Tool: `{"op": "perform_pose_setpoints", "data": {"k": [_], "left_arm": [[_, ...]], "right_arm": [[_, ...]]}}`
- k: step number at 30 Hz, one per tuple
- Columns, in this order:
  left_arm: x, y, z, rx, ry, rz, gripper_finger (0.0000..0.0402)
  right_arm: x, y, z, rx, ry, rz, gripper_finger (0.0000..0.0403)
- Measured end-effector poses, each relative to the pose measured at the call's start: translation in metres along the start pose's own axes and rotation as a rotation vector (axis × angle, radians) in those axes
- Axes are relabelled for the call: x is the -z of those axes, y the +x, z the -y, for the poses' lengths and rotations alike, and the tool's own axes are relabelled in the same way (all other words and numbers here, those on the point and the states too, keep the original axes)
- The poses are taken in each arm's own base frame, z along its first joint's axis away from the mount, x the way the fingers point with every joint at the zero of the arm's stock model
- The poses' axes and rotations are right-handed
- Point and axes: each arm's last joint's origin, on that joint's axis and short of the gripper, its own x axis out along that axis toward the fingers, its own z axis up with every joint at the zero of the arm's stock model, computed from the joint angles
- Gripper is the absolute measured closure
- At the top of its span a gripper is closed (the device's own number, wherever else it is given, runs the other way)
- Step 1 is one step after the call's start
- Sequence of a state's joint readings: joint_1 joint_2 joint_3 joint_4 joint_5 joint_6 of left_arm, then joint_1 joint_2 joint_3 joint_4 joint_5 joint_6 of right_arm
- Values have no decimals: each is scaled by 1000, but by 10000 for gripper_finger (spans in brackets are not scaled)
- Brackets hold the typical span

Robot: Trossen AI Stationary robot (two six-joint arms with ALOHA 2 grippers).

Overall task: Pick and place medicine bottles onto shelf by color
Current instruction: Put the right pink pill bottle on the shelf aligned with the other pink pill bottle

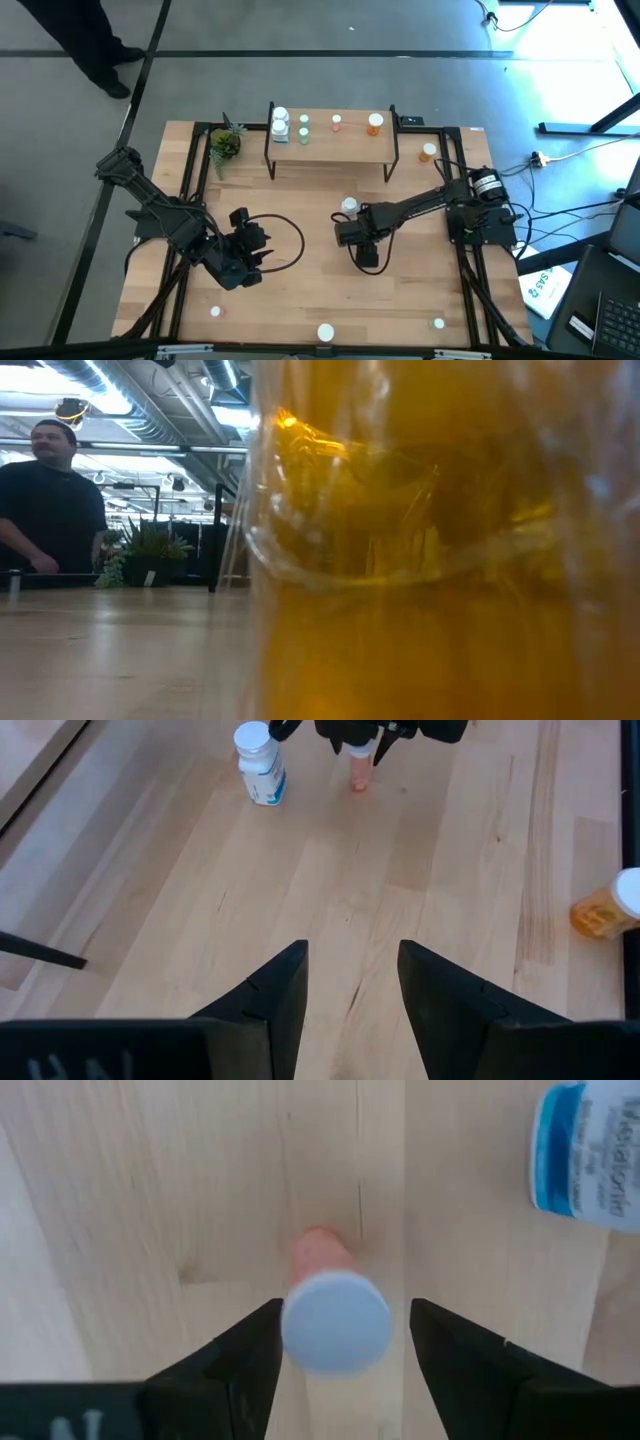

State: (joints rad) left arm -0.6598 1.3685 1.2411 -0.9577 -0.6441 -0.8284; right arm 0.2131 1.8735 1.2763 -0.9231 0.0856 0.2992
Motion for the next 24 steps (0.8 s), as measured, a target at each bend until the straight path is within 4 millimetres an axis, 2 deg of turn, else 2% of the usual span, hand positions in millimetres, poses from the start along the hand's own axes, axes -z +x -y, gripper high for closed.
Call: {"op": "perform_pose_setpoints", "data": {"k": [11,19,24], "left_arm": [[0,0,0,0,-2,1,252],[-5,5,-5,-25,12,9,252],[-12,8,-5,-15,23,49,252]], "right_arm": [[14,-44,1,58,27,120,183],[32,-76,-9,117,27,235,183],[50,-100,-18,94,-10,305,183]]}}
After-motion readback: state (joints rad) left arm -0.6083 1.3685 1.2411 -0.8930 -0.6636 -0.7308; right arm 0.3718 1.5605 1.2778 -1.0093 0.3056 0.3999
